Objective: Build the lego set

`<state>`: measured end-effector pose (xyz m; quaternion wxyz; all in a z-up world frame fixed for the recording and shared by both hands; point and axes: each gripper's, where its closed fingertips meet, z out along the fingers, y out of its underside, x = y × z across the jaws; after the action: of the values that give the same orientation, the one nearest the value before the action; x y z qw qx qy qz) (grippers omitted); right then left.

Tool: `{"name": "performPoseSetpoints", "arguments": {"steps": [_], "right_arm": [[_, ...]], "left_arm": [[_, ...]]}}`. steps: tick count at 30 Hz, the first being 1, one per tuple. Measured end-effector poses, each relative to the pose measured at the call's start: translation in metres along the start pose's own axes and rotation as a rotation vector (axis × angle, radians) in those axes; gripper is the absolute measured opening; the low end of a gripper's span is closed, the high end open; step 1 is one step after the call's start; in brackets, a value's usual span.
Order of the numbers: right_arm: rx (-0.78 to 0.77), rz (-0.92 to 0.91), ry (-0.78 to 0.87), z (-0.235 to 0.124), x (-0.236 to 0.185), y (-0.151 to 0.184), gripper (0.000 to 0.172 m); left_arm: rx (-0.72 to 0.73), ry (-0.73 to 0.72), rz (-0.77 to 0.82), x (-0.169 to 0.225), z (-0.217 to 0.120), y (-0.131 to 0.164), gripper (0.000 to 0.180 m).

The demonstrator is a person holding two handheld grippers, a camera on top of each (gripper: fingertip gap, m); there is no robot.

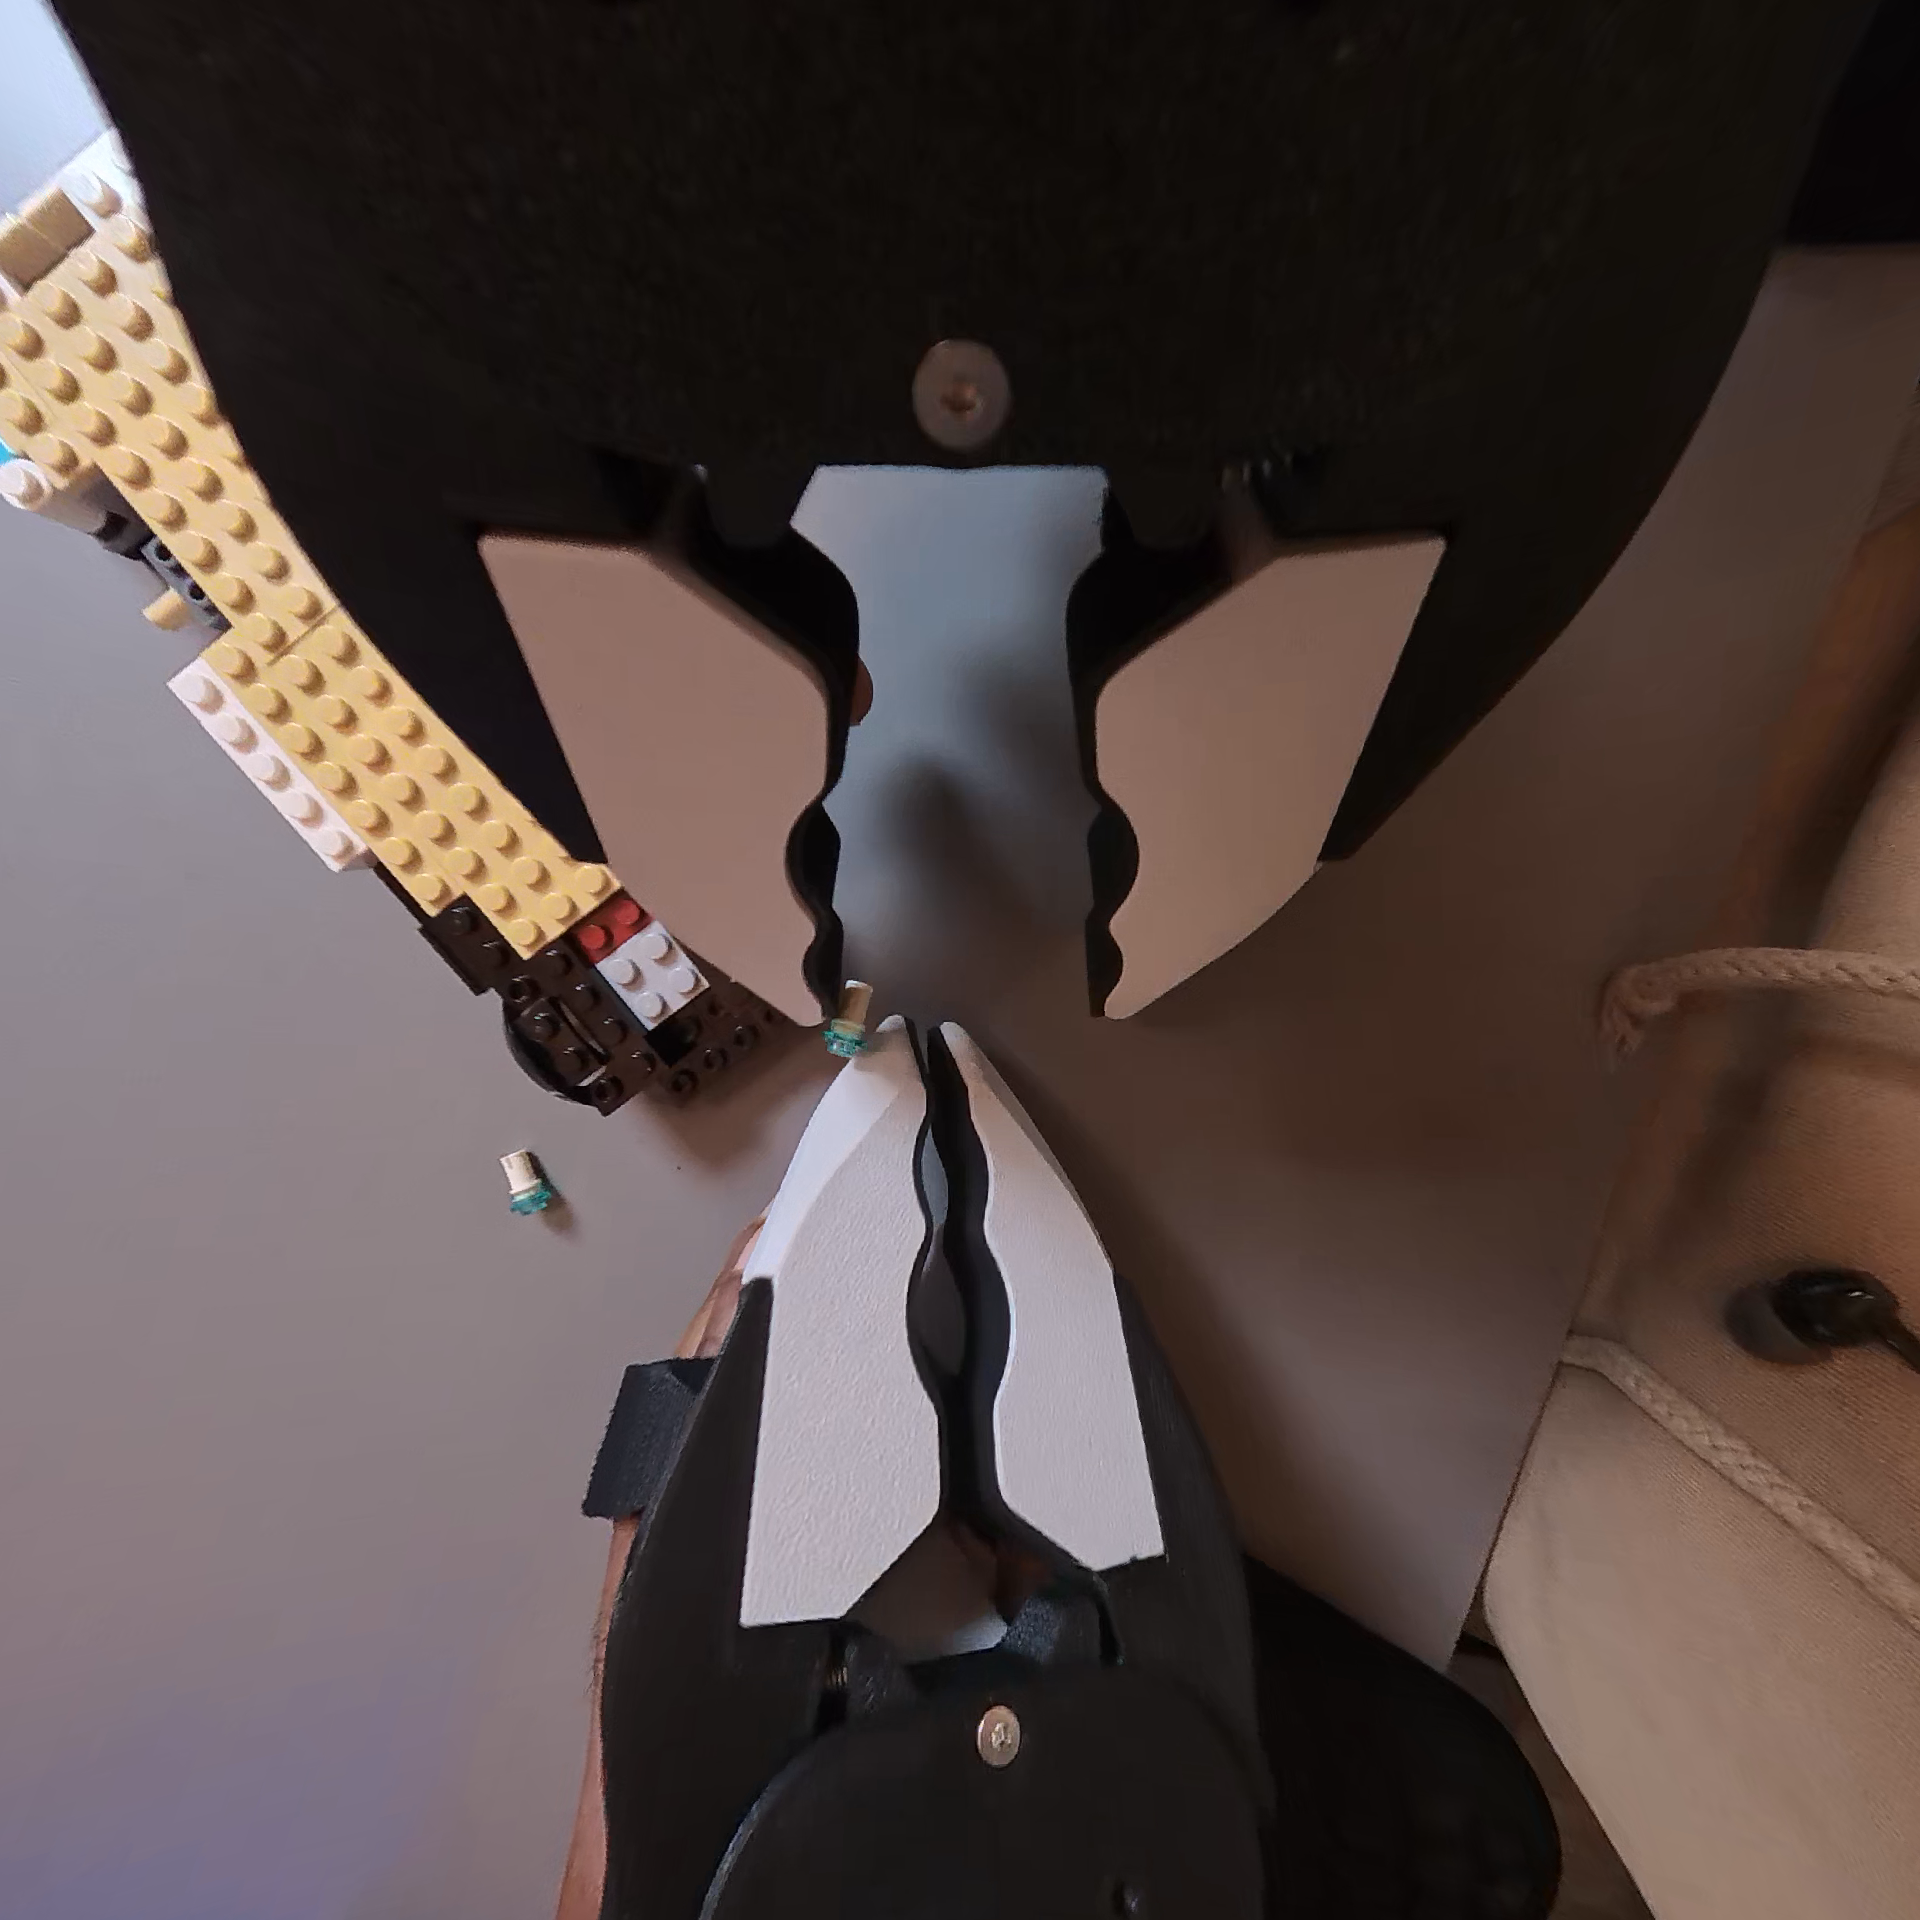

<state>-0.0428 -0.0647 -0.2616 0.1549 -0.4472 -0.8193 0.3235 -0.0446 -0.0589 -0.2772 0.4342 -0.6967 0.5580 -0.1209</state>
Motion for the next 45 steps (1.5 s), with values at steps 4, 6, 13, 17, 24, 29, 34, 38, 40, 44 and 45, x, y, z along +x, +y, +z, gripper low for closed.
{"name": "performPoseSetpoints", "arguments": {"steps": [4, 6, 13, 17, 24, 29, 34, 38, 40, 44, 45], "right_arm": [[0.004, 0.015, 0.016, -0.004, 0.002, 0.005, 0.045], [0.002, 0.026, 0.022, -0.005, 0.002, 0.009, 0.045], [0.026, 0.03, 0.021, -0.002, -0.004, 0.009, 0.045], [0.054, 0.035, -0.006, 0.001, -0.008, 0.003, 0.045], [0.034, 0.041, -0.012, 0.005, -0.01, 0.008, 0.045], [0.006, 0.044, 0.028, -0.004, -0.008, 0.018, 0.044], [-0.023, 0.022, 0.16, -0.023, 0.011, 0.019, 0.041], [-0.07, -0.043, 0.25, -0.024, 0.026, 0.011, 0.038], [-0.101, -0.072, 0.261, -0.017, 0.031, 0.006, 0.037], [-0.203, -0.144, 0.292, -0.001, 0.041, 0.006, 0.031], [-0.22, -0.163, 0.297, 0.001, 0.041, 0.007, 0.028]], "left_arm": [[0.066, -0.001, -0.063, -0.008, -0.009, -0.008, 0.006], [0.088, -0.004, -0.104, -0.013, -0.012, -0.009, 0.006], [0.096, 0.024, -0.165, -0.011, -0.009, -0.011, 0.016], [0.087, 0.019, -0.173, -0.01, -0.006, -0.013, 0.016], [0.051, 0.028, -0.156, -0.008, -0.006, -0.007, 0.007], [-0.013, 0.06, -0.131, -0.002, -0.007, 0.005, 0.007], [-0.053, 0.053, -0.121, -0.005, -0.008, 0.013, 0.013], [-0.031, 0.038, -0.15, -0.013, -0.014, 0.013, 0.015], [-0.018, 0.002, -0.175, -0.024, -0.02, 0.015, 0.015], [-0.018, -0.088, -0.218, -0.047, -0.029, 0.025, 0.015], [-0.018, -0.106, -0.226, -0.051, -0.031, 0.027, 0.015]]}}
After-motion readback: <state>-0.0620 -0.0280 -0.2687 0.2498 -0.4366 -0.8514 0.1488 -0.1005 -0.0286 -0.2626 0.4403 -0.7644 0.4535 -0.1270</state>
